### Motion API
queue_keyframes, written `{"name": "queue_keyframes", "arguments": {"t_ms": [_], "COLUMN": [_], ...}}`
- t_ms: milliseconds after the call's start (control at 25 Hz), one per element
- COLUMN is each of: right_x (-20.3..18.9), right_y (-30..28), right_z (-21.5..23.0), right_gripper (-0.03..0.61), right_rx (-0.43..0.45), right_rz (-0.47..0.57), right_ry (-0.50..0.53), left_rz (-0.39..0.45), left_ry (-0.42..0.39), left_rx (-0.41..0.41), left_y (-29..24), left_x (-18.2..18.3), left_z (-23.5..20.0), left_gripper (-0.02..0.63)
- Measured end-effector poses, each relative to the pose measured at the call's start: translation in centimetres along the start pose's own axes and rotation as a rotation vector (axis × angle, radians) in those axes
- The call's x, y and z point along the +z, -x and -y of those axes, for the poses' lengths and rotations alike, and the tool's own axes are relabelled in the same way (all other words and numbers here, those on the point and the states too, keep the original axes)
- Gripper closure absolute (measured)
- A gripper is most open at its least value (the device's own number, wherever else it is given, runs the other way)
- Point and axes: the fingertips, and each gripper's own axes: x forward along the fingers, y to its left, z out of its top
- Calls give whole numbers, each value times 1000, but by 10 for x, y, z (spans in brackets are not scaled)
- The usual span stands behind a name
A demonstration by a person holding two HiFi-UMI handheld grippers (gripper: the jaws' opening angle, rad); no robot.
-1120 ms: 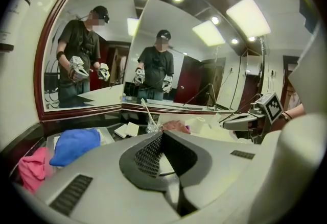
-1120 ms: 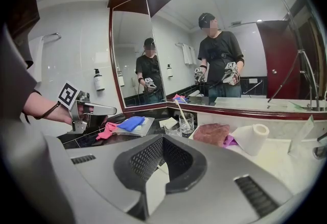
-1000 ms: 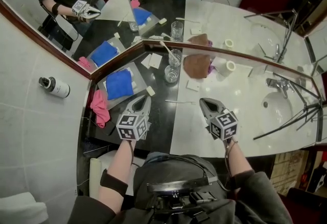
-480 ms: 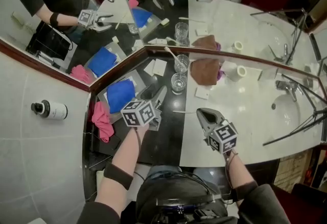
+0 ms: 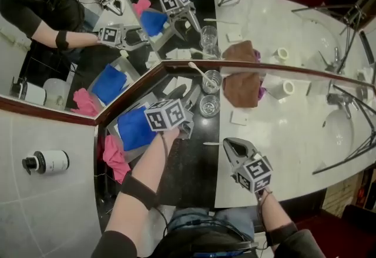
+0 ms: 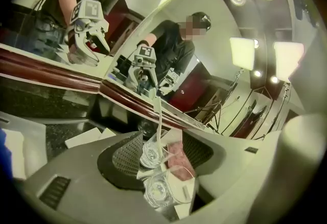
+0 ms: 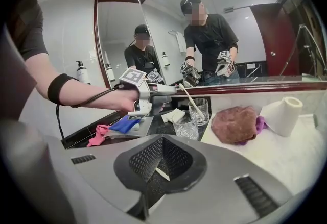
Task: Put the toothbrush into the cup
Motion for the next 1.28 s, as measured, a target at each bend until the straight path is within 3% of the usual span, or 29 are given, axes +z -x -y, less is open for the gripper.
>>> {"name": "queue_keyframes", "arguments": {"t_ms": [760, 840, 920, 1040, 1280], "right_x": [-33, -34, -35, -39, -42], "right_y": [-15, -14, -13, -10, -8], "right_z": [19, 20, 22, 25, 29], "right_gripper": [558, 558, 558, 558, 558], "right_rx": [-47, -48, -47, -52, -56], "right_rz": [-33, -35, -36, -40, -42], "right_ry": [-69, -72, -77, -82, -90], "left_rz": [-7, -12, -13, -11, 4], "left_ry": [1, -8, -18, -38, -23], "left_rx": [-47, -45, -31, -29, -12], "left_y": [-70, -72, -73, -74, -73], "left_x": [15, 14, 16, 17, 19], "left_z": [-4, -4, -6, -1, -1], "left_gripper": [373, 400, 499, 582, 591]}}
